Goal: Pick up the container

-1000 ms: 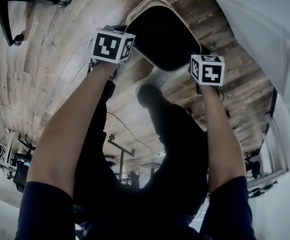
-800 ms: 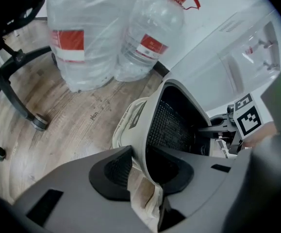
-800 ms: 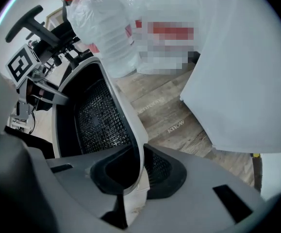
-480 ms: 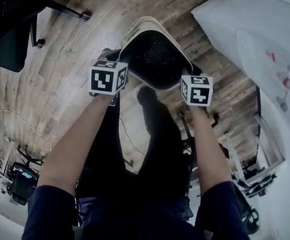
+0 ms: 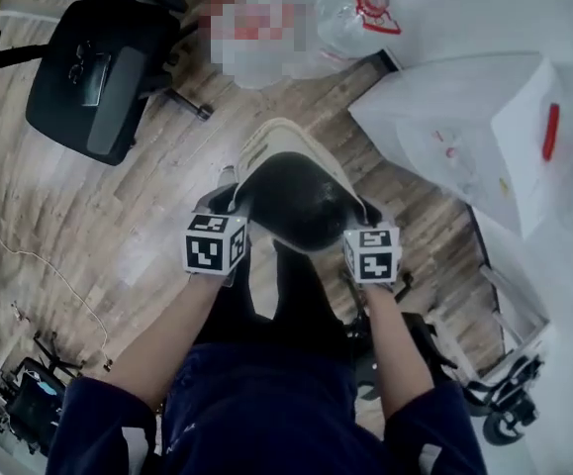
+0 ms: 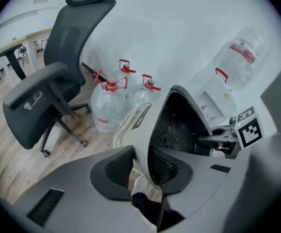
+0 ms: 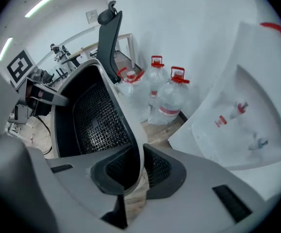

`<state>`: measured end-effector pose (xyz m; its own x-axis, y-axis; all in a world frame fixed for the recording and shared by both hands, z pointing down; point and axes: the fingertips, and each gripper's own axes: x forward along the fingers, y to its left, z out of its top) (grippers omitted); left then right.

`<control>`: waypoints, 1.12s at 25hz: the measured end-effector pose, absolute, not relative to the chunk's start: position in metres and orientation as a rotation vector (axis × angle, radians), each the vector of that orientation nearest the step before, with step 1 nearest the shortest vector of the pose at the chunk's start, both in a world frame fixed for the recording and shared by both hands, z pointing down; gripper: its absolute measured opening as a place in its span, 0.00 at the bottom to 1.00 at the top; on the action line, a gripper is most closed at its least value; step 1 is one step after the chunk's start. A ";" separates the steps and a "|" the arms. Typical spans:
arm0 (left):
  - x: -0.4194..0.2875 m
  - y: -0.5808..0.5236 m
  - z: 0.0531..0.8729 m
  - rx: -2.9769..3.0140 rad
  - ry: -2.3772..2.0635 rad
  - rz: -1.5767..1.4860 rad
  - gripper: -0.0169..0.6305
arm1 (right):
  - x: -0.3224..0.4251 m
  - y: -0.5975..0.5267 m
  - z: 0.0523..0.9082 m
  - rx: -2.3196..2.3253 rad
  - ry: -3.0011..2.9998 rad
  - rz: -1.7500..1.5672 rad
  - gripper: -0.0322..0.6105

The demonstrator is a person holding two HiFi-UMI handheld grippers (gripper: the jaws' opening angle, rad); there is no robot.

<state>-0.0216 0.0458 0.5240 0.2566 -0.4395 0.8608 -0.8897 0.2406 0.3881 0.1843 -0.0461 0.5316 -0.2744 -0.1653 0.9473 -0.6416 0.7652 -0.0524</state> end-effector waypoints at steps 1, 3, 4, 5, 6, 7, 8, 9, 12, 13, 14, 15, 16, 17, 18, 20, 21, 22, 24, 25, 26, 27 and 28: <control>-0.024 0.050 0.504 1.382 -1.365 0.487 0.20 | 0.181 -0.042 0.510 0.621 -1.831 0.517 0.14; -0.030 0.055 0.467 1.394 -1.377 0.464 0.21 | 0.174 -0.039 0.473 0.617 -1.850 0.502 0.14; -0.032 0.055 0.450 1.404 -1.384 0.449 0.21 | 0.172 -0.038 0.456 0.617 -1.861 0.495 0.14; -0.035 0.056 0.434 1.415 -1.395 0.434 0.21 | 0.170 -0.038 0.441 0.619 -1.871 0.487 0.14; -0.038 0.056 0.420 1.424 -1.409 0.420 0.21 | 0.167 -0.038 0.426 0.623 -1.883 0.479 0.15; -0.042 0.056 0.406 1.431 -1.425 0.407 0.21 | 0.163 -0.038 0.413 0.629 -1.893 0.468 0.15; -0.045 0.055 0.395 1.434 -1.440 0.396 0.21 | 0.160 -0.038 0.401 0.635 -1.902 0.457 0.15; -0.049 0.055 0.384 1.436 -1.455 0.384 0.20 | 0.156 -0.039 0.390 0.641 -1.909 0.446 0.15; -0.059 0.053 0.358 1.442 -1.491 0.349 0.20 | 0.146 -0.042 0.364 0.662 -1.932 0.421 0.15; -0.062 0.053 0.351 1.446 -1.501 0.340 0.20 | 0.142 -0.043 0.356 0.667 -1.941 0.415 0.15; -0.066 0.053 0.344 1.449 -1.511 0.331 0.20 | 0.139 -0.044 0.350 0.670 -1.951 0.408 0.15; -0.068 0.052 0.337 1.453 -1.521 0.322 0.20 | 0.136 -0.046 0.343 0.671 -1.962 0.398 0.15; -0.069 0.051 0.331 1.457 -1.531 0.314 0.20 | 0.134 -0.047 0.336 0.672 -1.972 0.387 0.15; -0.070 0.050 0.326 1.462 -1.539 0.306 0.20 | 0.133 -0.049 0.329 0.675 -1.980 0.375 0.15; -0.070 0.048 0.320 1.466 -1.545 0.300 0.20 | 0.132 -0.052 0.322 0.679 -1.988 0.364 0.15; -0.072 0.047 0.311 1.474 -1.555 0.290 0.20 | 0.130 -0.055 0.310 0.691 -2.001 0.345 0.15; -0.072 0.046 0.307 1.478 -1.558 0.287 0.20 | 0.129 -0.056 0.305 0.698 -2.007 0.340 0.15; -0.072 0.045 0.304 1.482 -1.559 0.285 0.20 | 0.129 -0.057 0.301 0.704 -2.011 0.336 0.15; -0.072 0.044 0.299 1.490 -1.558 0.283 0.20 | 0.131 -0.056 0.295 0.714 -2.016 0.334 0.15; -0.071 0.044 0.296 1.494 -1.557 0.283 0.20 | 0.132 -0.054 0.293 0.717 -2.017 0.337 0.15; -0.070 0.043 0.294 1.498 -1.555 0.283 0.20 | 0.134 -0.053 0.291 0.722 -2.019 0.341 0.15; -0.068 0.043 0.292 1.502 -1.553 0.282 0.20 | 0.136 -0.053 0.290 0.726 -2.020 0.347 0.15; -0.066 0.042 0.290 1.508 -1.548 0.281 0.20 | 0.138 -0.052 0.288 0.732 -2.021 0.353 0.15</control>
<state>-0.0664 0.0425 0.2899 0.1809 -0.6668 0.7230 -0.8781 0.2216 0.4241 0.1379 -0.0521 0.2884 -0.3936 -0.3570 0.8472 -0.6230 0.7812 0.0398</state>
